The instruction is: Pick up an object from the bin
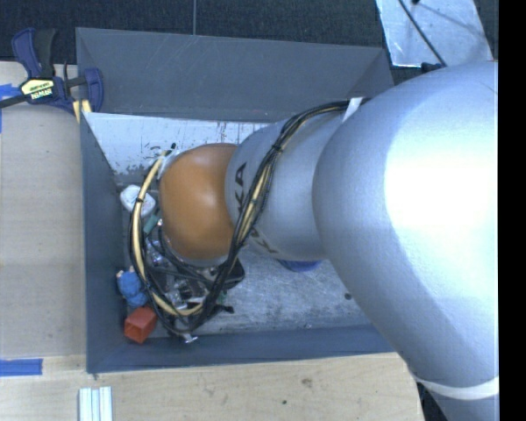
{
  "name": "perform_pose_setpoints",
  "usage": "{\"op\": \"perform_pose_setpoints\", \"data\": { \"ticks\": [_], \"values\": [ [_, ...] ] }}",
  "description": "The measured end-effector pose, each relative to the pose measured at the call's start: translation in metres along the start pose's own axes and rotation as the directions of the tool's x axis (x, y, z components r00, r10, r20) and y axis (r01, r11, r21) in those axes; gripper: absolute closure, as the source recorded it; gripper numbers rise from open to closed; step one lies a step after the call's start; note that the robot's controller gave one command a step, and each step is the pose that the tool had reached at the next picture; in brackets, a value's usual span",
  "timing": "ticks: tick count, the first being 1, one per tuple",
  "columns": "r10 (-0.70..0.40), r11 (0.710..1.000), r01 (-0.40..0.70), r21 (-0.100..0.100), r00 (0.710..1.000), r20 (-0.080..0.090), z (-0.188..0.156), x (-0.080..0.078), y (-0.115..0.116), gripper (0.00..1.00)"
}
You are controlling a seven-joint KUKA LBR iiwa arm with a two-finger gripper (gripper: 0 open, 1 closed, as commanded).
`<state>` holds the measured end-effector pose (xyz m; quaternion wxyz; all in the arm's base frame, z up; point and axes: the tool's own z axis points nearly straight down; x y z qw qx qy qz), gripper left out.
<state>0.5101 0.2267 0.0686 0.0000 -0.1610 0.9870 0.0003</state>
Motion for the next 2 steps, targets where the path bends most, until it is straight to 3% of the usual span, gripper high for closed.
{"op": "perform_pose_setpoints", "data": {
  "ticks": [1,2],
  "values": [
    [0.003,1.0,-0.003,0.0,1.0,0.007,-0.004,-0.002,-0.001,1.0],
    [-0.065,0.998,0.065,0.001,0.998,0.003,-0.14,0.009,0.007,1.0]
  ]
}}
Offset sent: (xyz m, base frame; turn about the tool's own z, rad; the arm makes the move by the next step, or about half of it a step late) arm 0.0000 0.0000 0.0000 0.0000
